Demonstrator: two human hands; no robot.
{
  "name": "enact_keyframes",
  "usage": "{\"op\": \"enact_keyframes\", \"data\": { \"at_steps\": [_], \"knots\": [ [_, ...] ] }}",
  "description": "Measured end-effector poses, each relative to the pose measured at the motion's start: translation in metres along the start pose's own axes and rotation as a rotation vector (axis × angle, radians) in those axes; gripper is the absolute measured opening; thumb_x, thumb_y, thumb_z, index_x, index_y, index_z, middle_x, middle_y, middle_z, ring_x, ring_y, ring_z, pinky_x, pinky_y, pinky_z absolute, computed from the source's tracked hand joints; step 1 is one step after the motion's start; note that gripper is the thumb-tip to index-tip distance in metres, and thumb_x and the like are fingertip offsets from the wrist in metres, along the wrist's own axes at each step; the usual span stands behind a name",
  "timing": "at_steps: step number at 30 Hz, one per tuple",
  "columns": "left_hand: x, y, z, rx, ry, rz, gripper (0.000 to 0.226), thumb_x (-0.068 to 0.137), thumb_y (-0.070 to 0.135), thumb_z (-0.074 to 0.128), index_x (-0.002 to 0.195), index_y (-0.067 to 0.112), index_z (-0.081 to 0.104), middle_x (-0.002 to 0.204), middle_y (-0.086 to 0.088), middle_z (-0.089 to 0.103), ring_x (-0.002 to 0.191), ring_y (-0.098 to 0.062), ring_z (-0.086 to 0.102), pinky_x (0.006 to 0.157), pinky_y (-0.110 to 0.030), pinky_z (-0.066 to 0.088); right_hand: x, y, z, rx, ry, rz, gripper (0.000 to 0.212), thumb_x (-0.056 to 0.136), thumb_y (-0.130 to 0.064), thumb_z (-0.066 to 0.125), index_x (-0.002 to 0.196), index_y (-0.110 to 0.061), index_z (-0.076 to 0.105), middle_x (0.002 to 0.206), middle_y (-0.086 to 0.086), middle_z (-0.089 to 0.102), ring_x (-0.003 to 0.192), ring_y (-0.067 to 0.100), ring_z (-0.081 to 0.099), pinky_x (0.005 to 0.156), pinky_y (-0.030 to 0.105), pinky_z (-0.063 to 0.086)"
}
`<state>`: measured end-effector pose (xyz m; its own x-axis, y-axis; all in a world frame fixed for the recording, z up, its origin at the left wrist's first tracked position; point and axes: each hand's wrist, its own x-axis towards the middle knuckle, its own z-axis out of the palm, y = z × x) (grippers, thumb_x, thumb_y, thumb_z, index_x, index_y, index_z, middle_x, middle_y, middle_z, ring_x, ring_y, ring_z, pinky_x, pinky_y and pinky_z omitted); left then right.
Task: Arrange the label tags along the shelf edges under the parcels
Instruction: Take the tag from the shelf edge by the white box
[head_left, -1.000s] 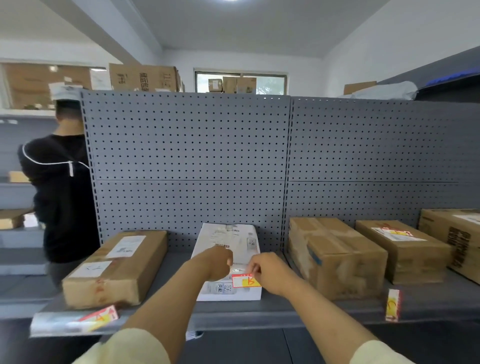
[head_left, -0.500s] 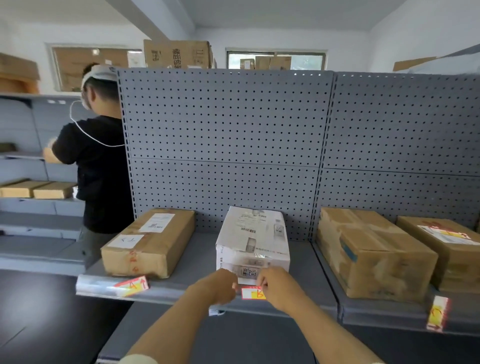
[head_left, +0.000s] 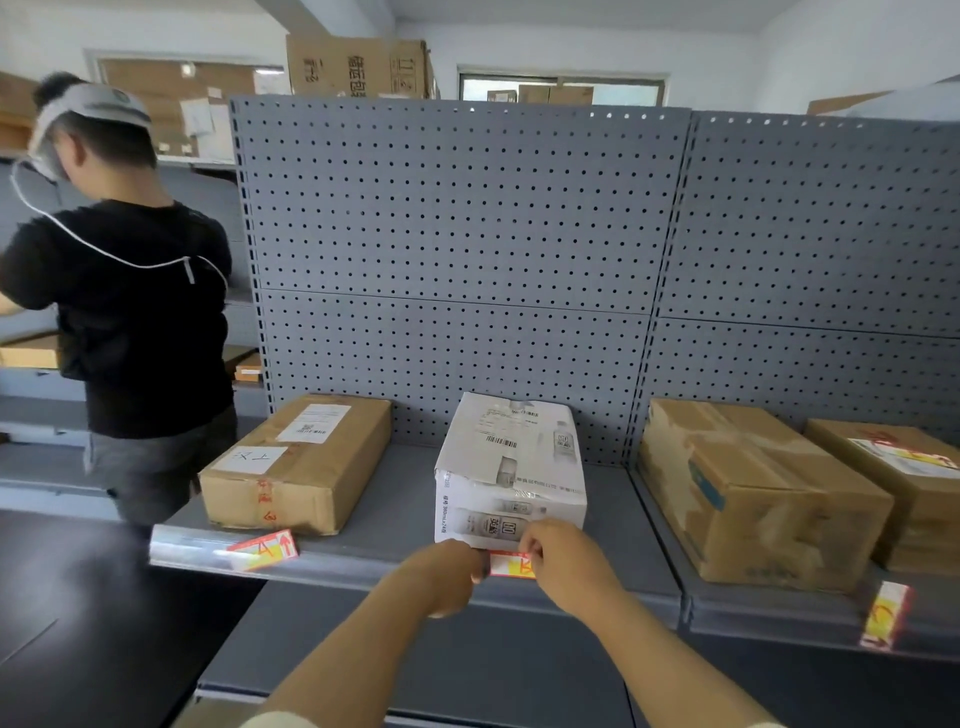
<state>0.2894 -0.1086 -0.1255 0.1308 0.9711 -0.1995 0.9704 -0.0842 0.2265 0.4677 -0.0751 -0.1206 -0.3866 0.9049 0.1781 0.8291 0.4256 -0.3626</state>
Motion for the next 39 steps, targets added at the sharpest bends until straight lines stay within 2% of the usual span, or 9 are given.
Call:
{"op": "enact_keyframes", "data": {
  "at_steps": [5, 8, 15, 22, 27, 32, 37, 39],
  "knots": [
    [-0.001, 0.0, 0.011, -0.009, 0.042, 0.004, 0.033, 0.089, 0.001, 0.042, 0.114, 0.019, 0.054, 0.123, -0.008, 0.059, 0.099, -0.028, 0.057, 0.081, -0.034, 0.048, -0.002, 0.004, 0.002, 0.017, 0.009, -0.022, 0.022, 0.09, -0.006, 0.05, 0.09, -0.023, 0.064, 0.103, -0.005, 0.064, 0.087, 0.015, 0.06, 0.076, 0.025, 0.05],
    [-0.001, -0.001, 0.013, 0.014, 0.059, -0.011, 0.038, 0.091, 0.003, 0.042, 0.121, 0.023, 0.053, 0.127, -0.007, 0.057, 0.106, -0.03, 0.058, 0.086, -0.035, 0.048, -0.002, 0.005, 0.001, 0.028, 0.006, -0.035, 0.022, 0.09, -0.006, 0.051, 0.091, -0.024, 0.065, 0.103, -0.006, 0.064, 0.087, 0.015, 0.06, 0.075, 0.024, 0.05],
    [0.004, 0.006, 0.008, 0.123, 0.037, -0.021, 0.043, 0.093, 0.004, 0.047, 0.133, 0.018, 0.054, 0.136, -0.009, 0.055, 0.119, -0.031, 0.057, 0.1, -0.038, 0.048, -0.005, 0.003, 0.002, 0.039, -0.005, -0.058, 0.022, 0.092, -0.007, 0.051, 0.096, -0.02, 0.068, 0.107, -0.004, 0.064, 0.092, 0.015, 0.061, 0.082, 0.027, 0.053],
    [0.005, 0.009, 0.003, 0.147, -0.009, -0.018, 0.039, 0.094, 0.002, 0.046, 0.131, 0.011, 0.057, 0.133, -0.013, 0.049, 0.119, -0.033, 0.055, 0.102, -0.041, 0.047, -0.005, -0.001, 0.007, 0.018, 0.008, -0.039, 0.021, 0.092, -0.008, 0.052, 0.096, -0.021, 0.068, 0.109, -0.004, 0.065, 0.092, 0.016, 0.062, 0.081, 0.027, 0.054],
    [0.004, 0.009, 0.0, 0.106, -0.017, 0.01, 0.042, 0.094, -0.002, 0.042, 0.13, 0.01, 0.059, 0.129, -0.016, 0.055, 0.114, -0.034, 0.058, 0.099, -0.041, 0.05, -0.004, 0.002, 0.003, 0.054, 0.057, -0.014, 0.021, 0.089, -0.008, 0.053, 0.09, -0.023, 0.068, 0.104, -0.008, 0.065, 0.087, 0.013, 0.06, 0.077, 0.026, 0.053],
    [0.005, 0.007, 0.0, 0.109, -0.04, -0.032, 0.034, 0.093, -0.003, 0.044, 0.122, 0.001, 0.062, 0.127, -0.019, 0.057, 0.112, -0.033, 0.06, 0.098, -0.04, 0.051, -0.003, 0.004, 0.009, 0.003, -0.024, -0.012, 0.023, 0.09, -0.005, 0.053, 0.093, -0.02, 0.07, 0.107, -0.001, 0.063, 0.092, 0.018, 0.061, 0.08, 0.027, 0.053],
    [0.005, 0.013, -0.002, 0.1, -0.033, -0.063, 0.036, 0.093, -0.001, 0.044, 0.125, 0.001, 0.06, 0.126, -0.017, 0.058, 0.092, -0.028, 0.056, 0.088, -0.034, 0.051, -0.001, 0.0, 0.016, -0.026, -0.016, -0.014, 0.019, 0.091, -0.005, 0.056, 0.095, -0.016, 0.071, 0.112, 0.002, 0.06, 0.096, 0.021, 0.061, 0.081, 0.028, 0.053],
    [0.005, 0.016, -0.003, 0.101, -0.034, -0.067, 0.037, 0.092, -0.002, 0.045, 0.126, 0.002, 0.061, 0.125, -0.017, 0.059, 0.09, -0.027, 0.056, 0.089, -0.035, 0.052, 0.0, -0.001, 0.013, -0.027, -0.019, -0.022, 0.019, 0.09, -0.005, 0.056, 0.096, -0.015, 0.071, 0.114, 0.003, 0.061, 0.098, 0.022, 0.061, 0.086, 0.031, 0.053]
  ]
}}
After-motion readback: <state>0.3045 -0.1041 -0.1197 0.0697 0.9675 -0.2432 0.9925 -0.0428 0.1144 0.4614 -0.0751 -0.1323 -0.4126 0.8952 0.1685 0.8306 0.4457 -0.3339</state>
